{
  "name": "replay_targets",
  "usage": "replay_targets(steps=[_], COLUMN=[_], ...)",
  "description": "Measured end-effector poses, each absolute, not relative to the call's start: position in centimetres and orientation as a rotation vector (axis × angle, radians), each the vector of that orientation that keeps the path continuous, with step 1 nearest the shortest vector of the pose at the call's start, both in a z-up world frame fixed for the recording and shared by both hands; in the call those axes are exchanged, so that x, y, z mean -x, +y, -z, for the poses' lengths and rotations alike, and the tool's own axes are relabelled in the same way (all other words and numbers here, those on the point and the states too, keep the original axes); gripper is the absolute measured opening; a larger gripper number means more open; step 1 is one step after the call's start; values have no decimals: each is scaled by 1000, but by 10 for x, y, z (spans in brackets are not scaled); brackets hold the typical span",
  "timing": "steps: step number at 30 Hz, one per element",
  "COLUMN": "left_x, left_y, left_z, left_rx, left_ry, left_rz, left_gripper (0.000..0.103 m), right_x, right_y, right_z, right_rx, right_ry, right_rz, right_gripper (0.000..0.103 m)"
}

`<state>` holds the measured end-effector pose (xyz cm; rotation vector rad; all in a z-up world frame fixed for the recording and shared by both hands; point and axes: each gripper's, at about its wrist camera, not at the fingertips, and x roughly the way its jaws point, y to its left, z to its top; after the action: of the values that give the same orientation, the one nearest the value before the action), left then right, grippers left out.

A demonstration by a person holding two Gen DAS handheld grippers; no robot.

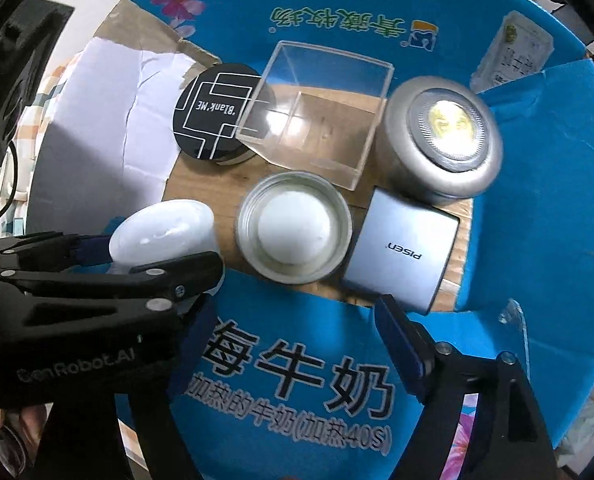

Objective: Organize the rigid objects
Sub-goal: 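Lower both lids into the blue box and open both tools, then grasp the white earbud case with the left tool while the right tool grasps the blue lighter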

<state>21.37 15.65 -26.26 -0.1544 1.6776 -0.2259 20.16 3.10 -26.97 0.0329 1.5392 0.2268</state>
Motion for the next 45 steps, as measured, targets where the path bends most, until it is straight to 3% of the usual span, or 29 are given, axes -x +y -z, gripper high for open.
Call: replay_targets(steps=[8, 11, 13, 28, 45], left_x=[-199, -194, -188, -191, -140], left_y=[155, 156, 152, 138, 118], left_z=[249, 242, 236, 167, 38], left_rx=[141, 108, 76, 9, -9], left_ry=[1640, 1618, 1598, 1405, 1153], left_rz=[224, 214, 199, 118, 132], left_gripper=[83, 91, 103, 103, 103], right_x=[-193, -189, -188, -169, -110], right_y=[11, 1, -6, -26, -41], right_z=[262, 259, 255, 198, 50], right_rx=[-1, -1, 2, -32, -79], right_ry=[1514, 1504, 1490, 1426, 1188], right_rz=[-164, -133, -112, -95, -133], right_gripper=[94, 96, 98, 99, 99])
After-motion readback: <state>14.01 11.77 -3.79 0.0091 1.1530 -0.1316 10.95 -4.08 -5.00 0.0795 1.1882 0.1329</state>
